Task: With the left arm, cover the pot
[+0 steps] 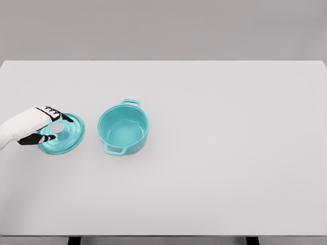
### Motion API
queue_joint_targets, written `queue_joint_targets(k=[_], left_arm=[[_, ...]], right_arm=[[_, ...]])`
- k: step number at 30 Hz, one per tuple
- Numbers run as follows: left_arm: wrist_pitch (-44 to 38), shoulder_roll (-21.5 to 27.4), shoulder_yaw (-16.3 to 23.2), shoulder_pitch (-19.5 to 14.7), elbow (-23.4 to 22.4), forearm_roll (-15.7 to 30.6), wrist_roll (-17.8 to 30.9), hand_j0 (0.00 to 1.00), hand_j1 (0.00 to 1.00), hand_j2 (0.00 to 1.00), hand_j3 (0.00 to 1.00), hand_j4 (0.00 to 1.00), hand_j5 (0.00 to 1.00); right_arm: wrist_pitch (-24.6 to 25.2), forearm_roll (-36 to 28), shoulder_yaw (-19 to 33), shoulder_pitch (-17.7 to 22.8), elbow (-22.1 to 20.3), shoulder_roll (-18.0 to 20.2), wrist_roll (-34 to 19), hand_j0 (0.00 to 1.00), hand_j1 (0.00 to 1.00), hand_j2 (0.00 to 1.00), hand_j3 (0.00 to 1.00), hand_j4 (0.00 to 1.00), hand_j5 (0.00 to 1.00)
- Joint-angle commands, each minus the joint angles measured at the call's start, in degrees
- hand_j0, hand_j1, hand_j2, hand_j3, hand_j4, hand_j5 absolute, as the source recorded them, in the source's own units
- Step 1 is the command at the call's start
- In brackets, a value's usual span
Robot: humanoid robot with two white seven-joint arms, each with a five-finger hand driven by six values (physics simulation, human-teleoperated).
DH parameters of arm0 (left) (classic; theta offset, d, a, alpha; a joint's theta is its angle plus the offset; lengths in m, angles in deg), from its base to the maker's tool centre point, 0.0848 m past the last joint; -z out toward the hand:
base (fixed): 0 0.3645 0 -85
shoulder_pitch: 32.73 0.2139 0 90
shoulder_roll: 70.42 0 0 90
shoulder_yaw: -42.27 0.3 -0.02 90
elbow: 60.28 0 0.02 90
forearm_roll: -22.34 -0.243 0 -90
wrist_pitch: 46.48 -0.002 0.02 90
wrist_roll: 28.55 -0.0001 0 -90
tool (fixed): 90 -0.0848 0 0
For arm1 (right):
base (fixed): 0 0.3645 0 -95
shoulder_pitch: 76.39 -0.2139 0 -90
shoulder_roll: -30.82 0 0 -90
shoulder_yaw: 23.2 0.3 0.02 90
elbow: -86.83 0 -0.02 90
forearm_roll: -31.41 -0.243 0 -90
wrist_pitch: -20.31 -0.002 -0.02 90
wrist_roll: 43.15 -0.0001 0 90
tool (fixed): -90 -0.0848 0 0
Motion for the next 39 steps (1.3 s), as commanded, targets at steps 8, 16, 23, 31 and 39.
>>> queue_joint_targets(k=[8, 16, 23, 31, 39], left_arm=[[-0.05, -0.63, 0.06, -0.18, -0.91, -0.43, -0.03, 0.7, 0.7, 0.7, 0.7, 0.7, 0.7], [-0.05, -0.71, 0.06, -0.18, -1.44, -0.52, -0.03, 0.69, 0.69, 0.69, 0.69, 0.69, 0.69], [-0.05, -0.71, 0.5, -0.53, -1.44, -0.69, -0.03, 0.66, 0.66, 0.66, 0.66, 0.66, 0.66], [-0.05, -1.42, 0.85, -0.62, -1.88, -0.87, -0.03, 0.67, 0.67, 0.67, 0.67, 0.67, 0.67], [-0.05, -1.51, 0.85, -0.62, -2.84, -1.31, -0.03, 0.63, 0.63, 0.63, 0.63, 0.63, 0.63]], right_arm=[[0.0, 0.0, 0.0, 0.0, 0.04, 0.0, -0.01, 1.0, 1.0, 1.0, 1.0, 1.0, 1.0], [0.0, 0.0, 0.0, 0.0, 0.04, 0.0, -0.01, 1.0, 1.0, 1.0, 1.0, 1.0, 1.0], [0.0, 0.0, 0.0, 0.0, -0.04, 0.0, -0.01, 1.0, 1.0, 1.0, 1.0, 1.0, 1.0], [0.0, 0.0, 0.0, 0.0, -0.04, 0.0, -0.01, 1.0, 1.0, 1.0, 1.0, 1.0, 1.0], [0.0, 0.0, 0.0, 0.0, 0.04, 0.0, -0.01, 1.0, 1.0, 1.0, 1.0, 1.0, 1.0]])
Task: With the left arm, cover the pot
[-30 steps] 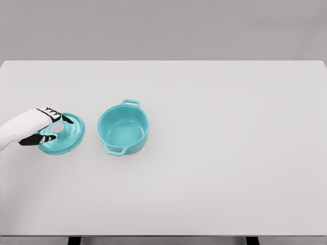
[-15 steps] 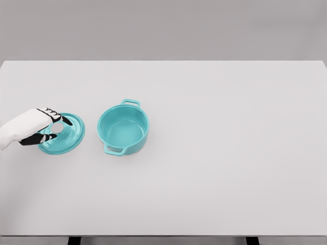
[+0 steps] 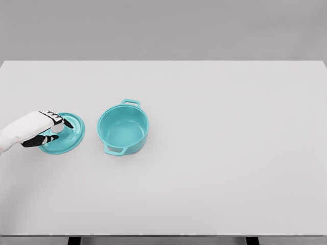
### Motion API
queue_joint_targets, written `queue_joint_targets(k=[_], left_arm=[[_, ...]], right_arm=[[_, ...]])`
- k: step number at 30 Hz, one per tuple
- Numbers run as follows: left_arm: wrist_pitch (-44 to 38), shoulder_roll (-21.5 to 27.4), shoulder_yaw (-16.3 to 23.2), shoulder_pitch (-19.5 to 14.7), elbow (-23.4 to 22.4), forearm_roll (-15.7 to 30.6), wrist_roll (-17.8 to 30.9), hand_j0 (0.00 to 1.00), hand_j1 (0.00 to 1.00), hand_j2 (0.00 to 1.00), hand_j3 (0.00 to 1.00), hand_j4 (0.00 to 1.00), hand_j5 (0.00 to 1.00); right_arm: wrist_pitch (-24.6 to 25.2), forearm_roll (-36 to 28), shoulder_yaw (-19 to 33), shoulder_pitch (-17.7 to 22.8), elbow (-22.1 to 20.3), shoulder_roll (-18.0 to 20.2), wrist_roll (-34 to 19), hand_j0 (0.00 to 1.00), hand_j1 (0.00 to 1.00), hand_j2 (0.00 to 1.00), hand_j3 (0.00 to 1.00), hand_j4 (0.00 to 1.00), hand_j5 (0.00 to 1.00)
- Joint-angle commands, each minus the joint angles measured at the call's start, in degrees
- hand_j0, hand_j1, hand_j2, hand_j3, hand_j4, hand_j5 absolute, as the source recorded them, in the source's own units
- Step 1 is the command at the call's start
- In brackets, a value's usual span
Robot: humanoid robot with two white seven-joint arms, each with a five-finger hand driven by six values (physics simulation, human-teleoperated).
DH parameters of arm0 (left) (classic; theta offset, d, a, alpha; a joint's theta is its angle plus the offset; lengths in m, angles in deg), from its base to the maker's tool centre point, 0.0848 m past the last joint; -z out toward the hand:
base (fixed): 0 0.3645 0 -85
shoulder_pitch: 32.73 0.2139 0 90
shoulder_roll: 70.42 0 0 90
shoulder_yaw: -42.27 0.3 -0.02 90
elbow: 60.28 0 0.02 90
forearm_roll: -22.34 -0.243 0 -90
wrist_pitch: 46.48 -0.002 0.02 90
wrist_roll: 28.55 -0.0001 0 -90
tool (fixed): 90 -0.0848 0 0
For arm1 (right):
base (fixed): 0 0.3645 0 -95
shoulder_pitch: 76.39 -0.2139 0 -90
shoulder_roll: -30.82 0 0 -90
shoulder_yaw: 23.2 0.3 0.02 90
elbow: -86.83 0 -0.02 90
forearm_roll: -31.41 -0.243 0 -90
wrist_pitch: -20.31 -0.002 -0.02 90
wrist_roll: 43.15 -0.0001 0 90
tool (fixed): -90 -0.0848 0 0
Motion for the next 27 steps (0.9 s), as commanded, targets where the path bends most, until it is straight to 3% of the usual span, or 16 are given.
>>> queue_joint_targets(k=[1, 9, 27], left_arm=[[-0.05, 0.04, -0.03, -0.09, -0.26, 0.26, -0.1, 0.62, 0.62, 0.62, 0.62, 0.62, 0.62], [-0.05, 0.04, -0.11, -0.17, -0.17, 0.35, -0.1, 0.52, 0.52, 0.52, 0.52, 0.52, 0.52], [-0.05, 1.88, -0.64, -1.67, 1.76, 1.23, -0.19, 0.51, 0.51, 0.51, 0.51, 0.51, 0.51]], right_arm=[[0.0, 0.01, 0.0, 0.0, 0.06, 0.0, -0.01, 1.0, 1.0, 1.0, 1.0, 1.0, 1.0], [0.0, 0.01, 0.0, 0.0, -0.03, 0.0, -0.01, 1.0, 1.0, 1.0, 1.0, 1.0, 1.0], [0.0, 0.01, 0.0, 0.0, -0.03, 0.0, -0.01, 1.0, 1.0, 1.0, 1.0, 1.0, 1.0]])
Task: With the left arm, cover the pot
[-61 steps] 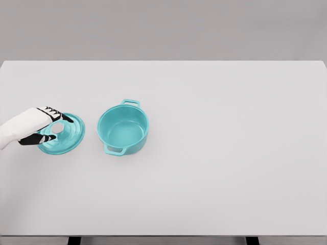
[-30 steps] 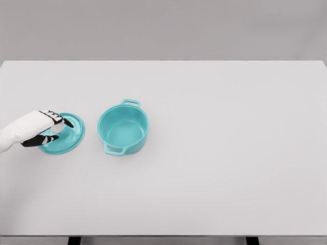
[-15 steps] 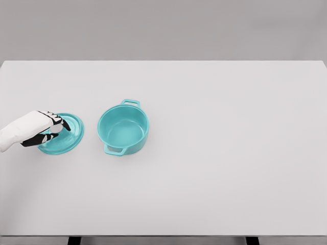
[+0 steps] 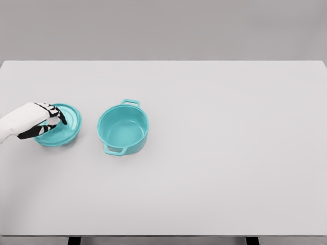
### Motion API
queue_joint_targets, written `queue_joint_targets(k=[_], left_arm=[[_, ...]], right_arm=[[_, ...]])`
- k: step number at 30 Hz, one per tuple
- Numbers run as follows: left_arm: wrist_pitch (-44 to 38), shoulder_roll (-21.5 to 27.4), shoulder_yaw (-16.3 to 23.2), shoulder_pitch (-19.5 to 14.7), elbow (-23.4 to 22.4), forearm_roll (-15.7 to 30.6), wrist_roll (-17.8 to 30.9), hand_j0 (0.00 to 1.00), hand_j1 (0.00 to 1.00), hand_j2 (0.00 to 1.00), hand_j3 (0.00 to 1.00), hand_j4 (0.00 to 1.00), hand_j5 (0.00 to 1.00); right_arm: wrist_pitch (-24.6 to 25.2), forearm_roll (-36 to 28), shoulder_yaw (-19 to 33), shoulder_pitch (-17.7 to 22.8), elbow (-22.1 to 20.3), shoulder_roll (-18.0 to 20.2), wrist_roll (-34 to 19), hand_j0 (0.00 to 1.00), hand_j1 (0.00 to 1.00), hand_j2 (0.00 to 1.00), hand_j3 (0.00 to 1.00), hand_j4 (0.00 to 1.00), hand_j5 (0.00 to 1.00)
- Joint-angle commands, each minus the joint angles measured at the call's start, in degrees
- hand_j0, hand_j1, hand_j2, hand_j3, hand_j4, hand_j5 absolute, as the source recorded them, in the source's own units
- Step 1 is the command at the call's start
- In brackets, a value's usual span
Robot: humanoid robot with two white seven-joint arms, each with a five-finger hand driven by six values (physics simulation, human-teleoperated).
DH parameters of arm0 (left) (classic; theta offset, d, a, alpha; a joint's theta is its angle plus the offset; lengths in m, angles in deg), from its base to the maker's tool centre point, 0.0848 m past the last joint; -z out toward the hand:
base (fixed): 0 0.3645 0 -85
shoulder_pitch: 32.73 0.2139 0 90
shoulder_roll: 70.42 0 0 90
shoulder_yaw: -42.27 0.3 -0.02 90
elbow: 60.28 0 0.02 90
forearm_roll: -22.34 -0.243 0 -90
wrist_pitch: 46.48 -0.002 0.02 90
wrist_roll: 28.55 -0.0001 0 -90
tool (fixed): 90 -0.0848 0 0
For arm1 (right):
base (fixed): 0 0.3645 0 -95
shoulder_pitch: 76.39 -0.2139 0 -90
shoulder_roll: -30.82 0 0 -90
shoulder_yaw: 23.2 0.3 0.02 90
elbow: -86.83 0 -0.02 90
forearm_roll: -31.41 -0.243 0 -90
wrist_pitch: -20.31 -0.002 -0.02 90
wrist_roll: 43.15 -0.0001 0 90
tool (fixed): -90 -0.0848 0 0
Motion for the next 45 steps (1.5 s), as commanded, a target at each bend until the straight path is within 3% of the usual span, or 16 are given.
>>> queue_joint_targets(k=[1, 11, 24, 42, 45], left_arm=[[-0.05, 0.45, -0.18, 0.0, 0.92, 0.47, -0.16, 0.51, 0.51, 0.51, 0.51, 0.51, 0.51], [-0.05, 2.65, -0.19, -0.53, 2.68, 1.79, -0.34, 0.51, 0.51, 0.51, 0.51, 0.51, 0.51], [-0.05, 4.49, -0.1, -0.61, 10.68, 2.93, -0.34, 0.5, 0.5, 0.5, 0.5, 0.5, 0.5], [-0.05, 1.33, 0.52, -1.85, 15.16, 2.05, -0.34, 0.5, 0.5, 0.5, 0.5, 0.5, 0.5], [-0.05, 0.62, 2.19, -2.2, 15.51, 2.14, -0.34, 0.5, 0.5, 0.5, 0.5, 0.5, 0.5]], right_arm=[[0.0, 0.0, 0.0, 0.0, -0.04, 0.0, -0.01, 1.0, 1.0, 1.0, 1.0, 1.0, 1.0], [0.0, 0.0, 0.0, 0.0, -0.04, 0.0, -0.01, 1.0, 1.0, 1.0, 1.0, 1.0, 1.0], [0.0, 0.0, 0.0, 0.0, -0.04, 0.0, -0.01, 1.0, 1.0, 1.0, 1.0, 1.0, 1.0], [0.0, 0.0, 0.0, 0.0, -0.04, 0.0, -0.01, 1.0, 1.0, 1.0, 1.0, 1.0, 1.0], [0.0, 0.0, 0.0, 0.0, 0.05, 0.0, -0.01, 1.0, 1.0, 1.0, 1.0, 1.0, 1.0]])
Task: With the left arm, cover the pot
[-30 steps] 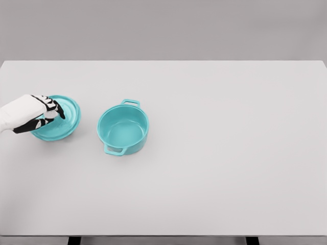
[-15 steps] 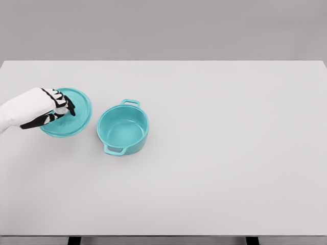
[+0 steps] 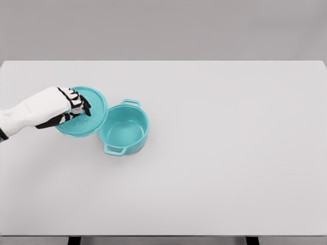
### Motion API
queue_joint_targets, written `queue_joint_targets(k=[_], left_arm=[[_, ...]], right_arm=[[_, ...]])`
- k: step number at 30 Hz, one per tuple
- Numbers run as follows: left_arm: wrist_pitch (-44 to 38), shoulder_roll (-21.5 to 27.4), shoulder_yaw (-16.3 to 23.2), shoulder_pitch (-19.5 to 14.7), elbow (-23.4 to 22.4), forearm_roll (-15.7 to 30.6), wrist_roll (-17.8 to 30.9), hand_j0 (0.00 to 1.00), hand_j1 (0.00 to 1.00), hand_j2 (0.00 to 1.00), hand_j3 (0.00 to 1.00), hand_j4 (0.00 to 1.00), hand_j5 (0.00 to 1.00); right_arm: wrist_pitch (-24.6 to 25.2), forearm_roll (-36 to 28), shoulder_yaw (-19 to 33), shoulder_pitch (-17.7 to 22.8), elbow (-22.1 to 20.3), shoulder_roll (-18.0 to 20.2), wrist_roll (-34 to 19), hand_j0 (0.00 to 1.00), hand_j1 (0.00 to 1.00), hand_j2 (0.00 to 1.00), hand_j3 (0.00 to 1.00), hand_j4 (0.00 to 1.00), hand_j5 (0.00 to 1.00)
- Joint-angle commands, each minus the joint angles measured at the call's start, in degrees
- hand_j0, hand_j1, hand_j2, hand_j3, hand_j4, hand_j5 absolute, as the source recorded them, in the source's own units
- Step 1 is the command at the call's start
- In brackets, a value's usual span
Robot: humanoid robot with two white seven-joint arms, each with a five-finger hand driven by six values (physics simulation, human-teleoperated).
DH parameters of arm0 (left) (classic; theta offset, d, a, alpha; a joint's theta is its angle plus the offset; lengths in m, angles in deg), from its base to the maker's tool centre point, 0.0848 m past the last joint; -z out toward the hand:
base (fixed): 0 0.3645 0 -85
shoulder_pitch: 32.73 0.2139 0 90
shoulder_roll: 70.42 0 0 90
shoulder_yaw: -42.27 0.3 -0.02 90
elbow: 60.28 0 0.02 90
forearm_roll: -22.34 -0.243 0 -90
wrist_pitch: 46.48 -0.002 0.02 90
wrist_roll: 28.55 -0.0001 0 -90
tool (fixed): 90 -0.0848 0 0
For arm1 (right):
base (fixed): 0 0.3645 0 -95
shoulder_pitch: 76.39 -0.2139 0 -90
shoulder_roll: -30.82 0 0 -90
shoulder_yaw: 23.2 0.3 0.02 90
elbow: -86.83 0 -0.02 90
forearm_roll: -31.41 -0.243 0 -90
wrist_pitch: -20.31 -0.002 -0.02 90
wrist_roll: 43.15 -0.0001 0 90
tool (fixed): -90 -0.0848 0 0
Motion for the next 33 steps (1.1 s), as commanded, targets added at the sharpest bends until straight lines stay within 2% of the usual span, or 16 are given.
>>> queue_joint_targets(k=[1, 13, 18, 24, 33], left_arm=[[-0.05, -0.72, 0.91, 0.0, 0.83, 0.39, -0.03, 0.5, 0.5, 0.5, 0.5, 0.5, 0.5], [-0.05, -4.59, 1.09, -0.09, 1.01, 0.13, 0.05, 0.5, 0.5, 0.5, 0.5, 0.5, 0.5], [-0.05, -5.99, 3.81, -0.97, 0.83, -0.05, 0.05, 0.5, 0.5, 0.5, 0.5, 0.5, 0.5], [-0.05, -7.31, 4.34, -1.14, 0.83, -0.05, 0.14, 0.5, 0.5, 0.5, 0.5, 0.5, 0.5], [-0.05, -9.42, 6.54, -3.16, 0.04, -0.14, 0.32, 0.5, 0.5, 0.5, 0.5, 0.5, 0.5]], right_arm=[[0.0, 0.0, 0.0, 0.0, -0.01, 0.0, -0.01, 1.0, 1.0, 1.0, 1.0, 1.0, 1.0], [0.0, 0.0, 0.0, 0.0, 0.07, 0.0, -0.01, 1.0, 1.0, 1.0, 1.0, 1.0, 1.0], [0.0, 0.0, 0.0, 0.0, 0.07, 0.0, -0.01, 1.0, 1.0, 1.0, 1.0, 1.0, 1.0], [0.0, 0.0, 0.0, 0.0, 0.07, 0.0, -0.01, 1.0, 1.0, 1.0, 1.0, 1.0, 1.0], [0.0, 0.0, 0.0, 0.0, 0.07, 0.0, -0.01, 1.0, 1.0, 1.0, 1.0, 1.0, 1.0]])
